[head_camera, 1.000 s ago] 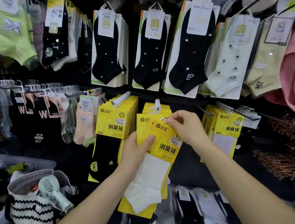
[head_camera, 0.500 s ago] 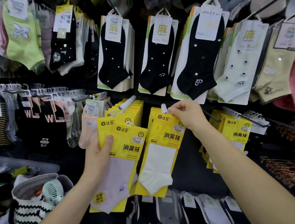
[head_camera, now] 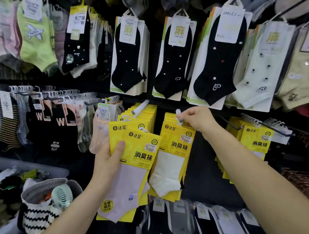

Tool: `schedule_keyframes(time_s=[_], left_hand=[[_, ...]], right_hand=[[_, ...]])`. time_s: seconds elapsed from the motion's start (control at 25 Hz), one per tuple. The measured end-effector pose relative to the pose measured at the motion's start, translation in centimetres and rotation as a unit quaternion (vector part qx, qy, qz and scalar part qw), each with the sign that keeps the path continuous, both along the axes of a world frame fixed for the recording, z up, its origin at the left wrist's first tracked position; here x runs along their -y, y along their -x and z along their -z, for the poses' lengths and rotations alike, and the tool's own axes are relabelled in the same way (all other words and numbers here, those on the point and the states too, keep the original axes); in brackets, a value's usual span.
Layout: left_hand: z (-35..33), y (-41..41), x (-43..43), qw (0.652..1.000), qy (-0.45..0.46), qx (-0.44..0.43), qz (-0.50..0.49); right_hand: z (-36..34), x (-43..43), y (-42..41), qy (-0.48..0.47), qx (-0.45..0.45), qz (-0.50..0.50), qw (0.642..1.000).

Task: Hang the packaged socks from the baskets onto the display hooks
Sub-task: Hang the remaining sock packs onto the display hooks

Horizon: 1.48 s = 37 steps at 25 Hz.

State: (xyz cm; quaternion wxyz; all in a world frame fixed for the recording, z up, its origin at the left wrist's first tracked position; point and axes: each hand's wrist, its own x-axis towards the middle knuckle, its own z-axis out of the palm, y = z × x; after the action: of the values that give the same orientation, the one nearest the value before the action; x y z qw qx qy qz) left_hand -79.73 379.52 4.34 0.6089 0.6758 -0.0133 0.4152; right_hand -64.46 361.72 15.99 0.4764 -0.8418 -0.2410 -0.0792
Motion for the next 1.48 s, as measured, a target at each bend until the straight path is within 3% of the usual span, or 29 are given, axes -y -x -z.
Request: schedule_keyframes(time_s=[0.28,0.4,0.52,0.64,0.84,1.0,1.2,1.48], left_hand=[[0.6,-1.5,0.6,0.999,0.044,-0.017,0.026],[0.1,-2.1,1.6,0.998,0.044,-0.024,0.035],[-0.2,-2.8,2.7,0.997,0.058,-0.029,0.038],[-0.3,-3.4,3.3,0.996,0.066,-0.023,0.047],[0.1,-4.3,5.1,0.995,0.076,-0.025,0.063],[0.6,-4.8,6.5,0.995,0.076,-0.031,0.061],[1.3,-5.0,7.4,0.994,0.063,-0.051,0.070],[1.0,-5.2,7.5,0.992,0.076,-0.068,0.075]], right_hand=[[1.7,1.9,0.4,-0.014,0.077,0.027,0.997],[2.5,2.3,0.6,0.070,0.113,0.014,0.991],[2.7,2.4,0.9,0.143,0.174,0.076,0.971],[2.7,2.9,2.2,0.045,0.232,0.093,0.967],[3.4,3.1,4.8,0.052,0.132,-0.028,0.990],[3.8,3.9,4.9,0.019,0.122,0.020,0.992],[4.4,4.8,5.1,0.110,0.176,0.006,0.978],[3.8,5.0,4.0,0.054,0.126,0.006,0.991]])
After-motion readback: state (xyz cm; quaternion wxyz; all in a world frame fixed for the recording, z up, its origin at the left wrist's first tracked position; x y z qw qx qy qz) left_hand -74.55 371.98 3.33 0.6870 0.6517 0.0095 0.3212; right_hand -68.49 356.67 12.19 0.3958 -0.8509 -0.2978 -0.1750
